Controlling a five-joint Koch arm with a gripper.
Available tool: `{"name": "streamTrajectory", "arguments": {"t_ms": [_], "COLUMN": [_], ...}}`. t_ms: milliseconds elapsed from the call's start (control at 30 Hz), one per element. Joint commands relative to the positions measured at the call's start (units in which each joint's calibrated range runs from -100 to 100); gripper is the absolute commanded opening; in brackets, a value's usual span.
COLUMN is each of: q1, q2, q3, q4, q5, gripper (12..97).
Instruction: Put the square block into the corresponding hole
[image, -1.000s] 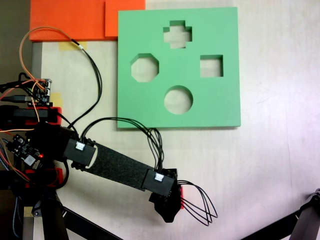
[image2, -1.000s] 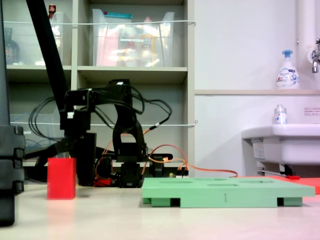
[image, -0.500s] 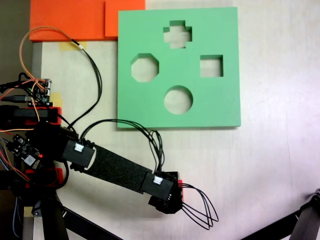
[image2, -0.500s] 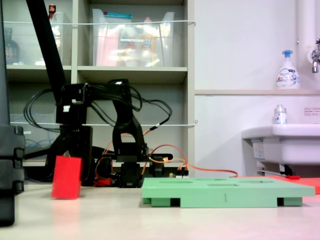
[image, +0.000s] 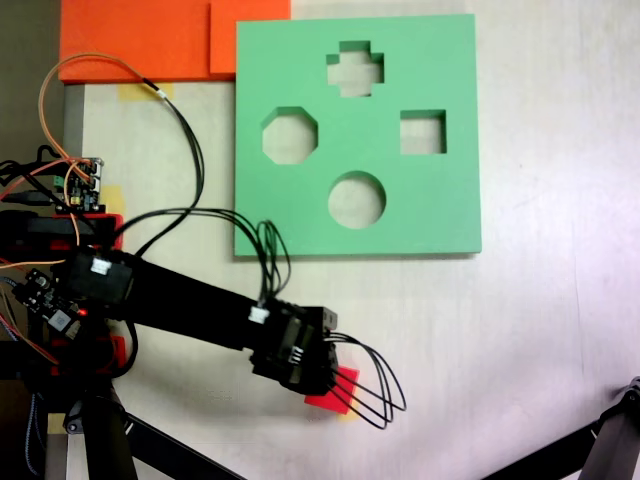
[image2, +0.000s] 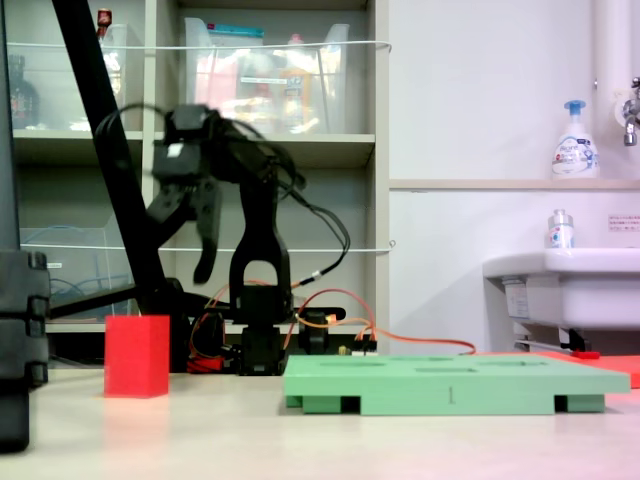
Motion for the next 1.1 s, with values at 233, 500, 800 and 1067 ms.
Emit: {"name": "streamTrajectory", "arguments": {"t_ms": [233, 500, 800, 1067], "q1": [2.64, 0.83, -1.03, -1.22], "q2": [-11.12, -12.1, -4.14, 8.71], "q3": [3.69, -8.07, -18.24, -13.16], "q4": [-3.52, -3.52, 11.11, 17.08], "q5": [2.2, 5.03, 5.32, 5.23], "gripper": [57.1, 82.4, 82.4, 82.3]}}
